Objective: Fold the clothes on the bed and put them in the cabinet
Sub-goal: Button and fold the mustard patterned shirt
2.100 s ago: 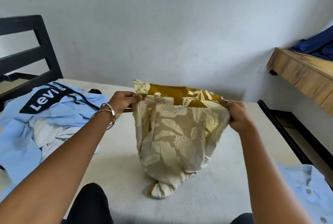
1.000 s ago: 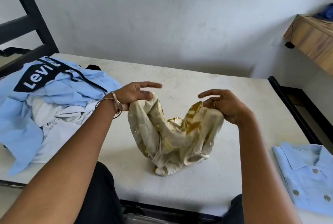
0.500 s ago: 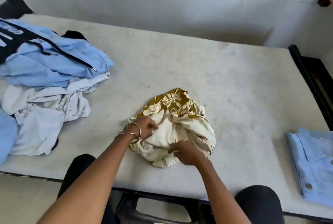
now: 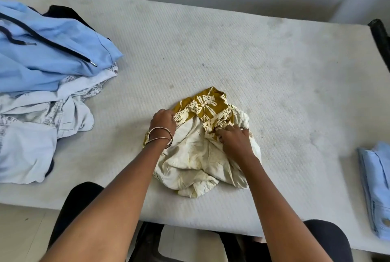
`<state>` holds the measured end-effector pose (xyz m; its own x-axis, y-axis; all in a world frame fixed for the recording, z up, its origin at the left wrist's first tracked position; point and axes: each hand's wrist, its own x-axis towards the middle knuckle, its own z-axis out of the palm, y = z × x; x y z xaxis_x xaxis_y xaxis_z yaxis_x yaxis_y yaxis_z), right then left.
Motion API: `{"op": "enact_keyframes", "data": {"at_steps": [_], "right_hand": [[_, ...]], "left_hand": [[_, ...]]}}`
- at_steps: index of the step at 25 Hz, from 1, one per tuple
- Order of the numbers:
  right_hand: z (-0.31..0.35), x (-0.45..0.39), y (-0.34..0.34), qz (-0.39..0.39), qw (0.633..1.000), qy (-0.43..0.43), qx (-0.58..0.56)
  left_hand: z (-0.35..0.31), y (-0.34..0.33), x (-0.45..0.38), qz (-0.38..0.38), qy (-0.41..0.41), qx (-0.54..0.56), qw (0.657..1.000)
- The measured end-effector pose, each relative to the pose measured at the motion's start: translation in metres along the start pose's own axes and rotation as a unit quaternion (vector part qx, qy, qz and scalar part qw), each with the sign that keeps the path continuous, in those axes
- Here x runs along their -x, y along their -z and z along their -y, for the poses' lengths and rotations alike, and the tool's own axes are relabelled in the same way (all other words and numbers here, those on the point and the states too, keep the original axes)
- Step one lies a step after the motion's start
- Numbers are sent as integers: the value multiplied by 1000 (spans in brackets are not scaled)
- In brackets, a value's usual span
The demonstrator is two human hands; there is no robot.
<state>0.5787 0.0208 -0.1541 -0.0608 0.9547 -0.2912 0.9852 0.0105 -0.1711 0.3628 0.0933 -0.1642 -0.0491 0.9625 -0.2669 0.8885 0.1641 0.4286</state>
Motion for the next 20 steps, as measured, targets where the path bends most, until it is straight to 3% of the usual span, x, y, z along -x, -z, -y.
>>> {"op": "enact_keyframes", "data": {"at_steps": [4,6,7,9,10,11,12,15,16,18,20], "right_hand": [[-1,3,-17,-2,999,2,-35],[-3,9,-23,-109,978,-57,-169],[-5,10,-19,-200,933,-130,-269],[-13,13,-1,-395,772,-289,-406],[-17,16,7,-453,706,-337,-427],[-20,19,11,-474,682,-357,-429],[-20,21,13,-459,698,-347,-425],[-1,31,4,-301,808,-269,-429],[7,34,0,-254,819,-258,-445],[21,34,-4,-219,804,-263,-487],[39,31,-2,-217,773,-276,-529]], "left_hand": [[1,-12,-3,22,-8,-34,999],[-1,-17,3,-21,-49,-76,996],[-1,-20,6,-46,-77,-112,990],[0,-25,9,-57,-96,-189,976],[2,-27,10,-41,-83,-211,973],[3,-29,9,-20,-63,-217,974],[3,-31,8,-4,-43,-211,977],[-4,-27,4,-7,10,-132,991],[-5,-24,3,-19,15,-89,996],[-7,-15,4,-43,36,40,998],[-13,2,8,-36,82,193,977]]}}
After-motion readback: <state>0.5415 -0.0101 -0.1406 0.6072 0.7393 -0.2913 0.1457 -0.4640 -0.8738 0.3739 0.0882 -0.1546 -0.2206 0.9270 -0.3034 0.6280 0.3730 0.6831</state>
